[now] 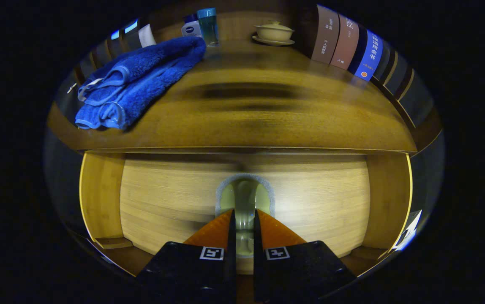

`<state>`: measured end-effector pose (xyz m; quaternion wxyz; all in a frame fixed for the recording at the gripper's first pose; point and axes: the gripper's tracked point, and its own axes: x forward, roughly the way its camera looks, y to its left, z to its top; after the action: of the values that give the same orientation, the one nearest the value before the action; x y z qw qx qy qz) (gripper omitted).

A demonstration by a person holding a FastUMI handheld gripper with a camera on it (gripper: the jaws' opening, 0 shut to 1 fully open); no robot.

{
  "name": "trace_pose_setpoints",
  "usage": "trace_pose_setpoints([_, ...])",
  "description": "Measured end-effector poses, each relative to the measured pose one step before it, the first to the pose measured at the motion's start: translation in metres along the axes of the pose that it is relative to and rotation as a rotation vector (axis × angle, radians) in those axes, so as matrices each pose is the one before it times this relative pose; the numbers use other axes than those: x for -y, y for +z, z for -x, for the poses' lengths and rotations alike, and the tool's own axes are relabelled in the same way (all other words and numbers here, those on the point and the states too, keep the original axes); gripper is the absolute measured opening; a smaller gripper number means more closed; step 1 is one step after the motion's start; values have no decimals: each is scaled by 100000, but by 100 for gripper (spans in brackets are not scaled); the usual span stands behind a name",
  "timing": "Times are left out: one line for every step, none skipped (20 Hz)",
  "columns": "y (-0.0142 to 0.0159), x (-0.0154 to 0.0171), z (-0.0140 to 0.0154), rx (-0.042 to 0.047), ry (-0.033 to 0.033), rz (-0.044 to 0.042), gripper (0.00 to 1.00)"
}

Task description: Pull open the drawer, take out the items inside it, and place them on the countertop above the cabinet.

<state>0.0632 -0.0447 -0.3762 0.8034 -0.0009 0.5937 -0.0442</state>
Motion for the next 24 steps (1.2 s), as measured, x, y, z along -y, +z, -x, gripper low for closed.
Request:
trace_pose_setpoints([-457,-142,-212,-1604,838,86,21])
trace_pose_setpoints([209,23,42,1127,263,23,21])
trace_pose_setpoints([101,-43,103,1008,202,683,21])
trace_pose_setpoints([-245,-80,302,201,158,306,21])
trace_pose_setpoints([-403,-187,275,-15,846,-134,21])
trace_pose_setpoints([-327,-200,488,1133,913,-345,21])
trace_pose_setpoints([-408,-229,785,1649,691,-43,21])
trace_pose_setpoints([-180,-217,908,2228,854,-40,21])
trace_pose_setpoints([-49,-152,975,2830,670,-218,21])
trace_pose_setpoints([47,2,935,2949,145,-59,21])
trace_pose_setpoints([223,34,1185,3369,464,-440,21])
trace_pose_setpoints([417,-32,1069,3330,83,-439,21])
trace_pose_setpoints([733,-104,1346,4129,568,-703,21])
trace_pose_setpoints([965,-57,990,3977,161,-349,21])
trace_pose_setpoints([1159,-83,1017,3822,283,-63,21])
trace_pose_setpoints([1488,-68,688,4432,215,154,21])
trace_pose_setpoints([1433,-97,614,3635,288,130,21])
trace_pose_setpoints([1551,-68,309,3326,12,256,21])
trace_pose_setpoints([1366,30,-75,2116,-145,140,21])
trace_pose_setpoints([1647,-206,-467,1976,805,-282,21])
trace_pose_setpoints([1312,-260,-506,1991,563,-148,21])
trace_pose_setpoints([1303,-93,-762,1216,110,197,21])
trace_pose_setpoints([999,71,-932,131,-407,-1,21])
trace_pose_setpoints([865,66,-865,-176,239,-773,21])
